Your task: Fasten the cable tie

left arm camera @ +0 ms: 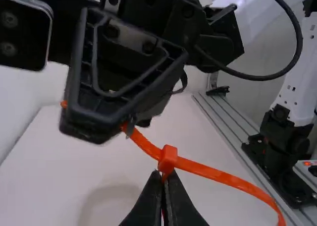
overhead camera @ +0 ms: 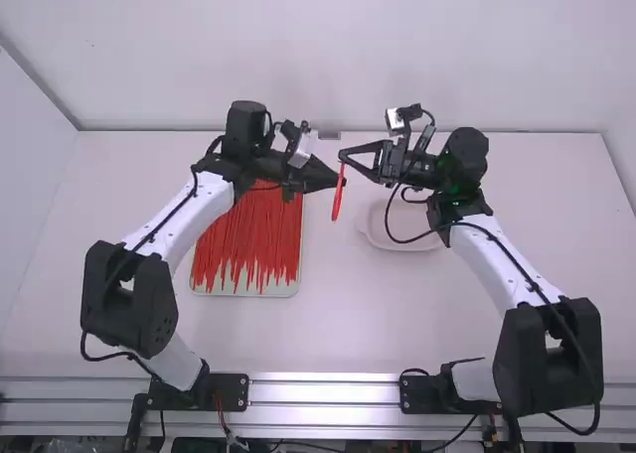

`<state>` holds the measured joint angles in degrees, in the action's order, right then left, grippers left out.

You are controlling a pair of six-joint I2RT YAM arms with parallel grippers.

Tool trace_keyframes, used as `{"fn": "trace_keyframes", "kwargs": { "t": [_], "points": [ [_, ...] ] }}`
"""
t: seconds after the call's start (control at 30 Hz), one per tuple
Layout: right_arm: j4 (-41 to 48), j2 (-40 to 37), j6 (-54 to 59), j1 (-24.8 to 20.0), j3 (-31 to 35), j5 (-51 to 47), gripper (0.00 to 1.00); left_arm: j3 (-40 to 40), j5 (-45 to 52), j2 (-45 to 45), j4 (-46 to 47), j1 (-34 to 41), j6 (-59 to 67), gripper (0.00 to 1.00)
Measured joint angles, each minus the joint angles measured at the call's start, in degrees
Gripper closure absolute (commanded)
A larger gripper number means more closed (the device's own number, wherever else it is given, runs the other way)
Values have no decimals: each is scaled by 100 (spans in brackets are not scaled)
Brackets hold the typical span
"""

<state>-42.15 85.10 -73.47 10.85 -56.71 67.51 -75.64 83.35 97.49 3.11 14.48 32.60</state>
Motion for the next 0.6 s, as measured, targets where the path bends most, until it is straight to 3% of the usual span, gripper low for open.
{"fn": "trace_keyframes", "kwargs": {
  "t": [0.6],
  "points": [
    [-844, 7, -603, -197, 0, 157, 100, 1386, -369, -24, 7, -2, -302, 98]
  ]
}}
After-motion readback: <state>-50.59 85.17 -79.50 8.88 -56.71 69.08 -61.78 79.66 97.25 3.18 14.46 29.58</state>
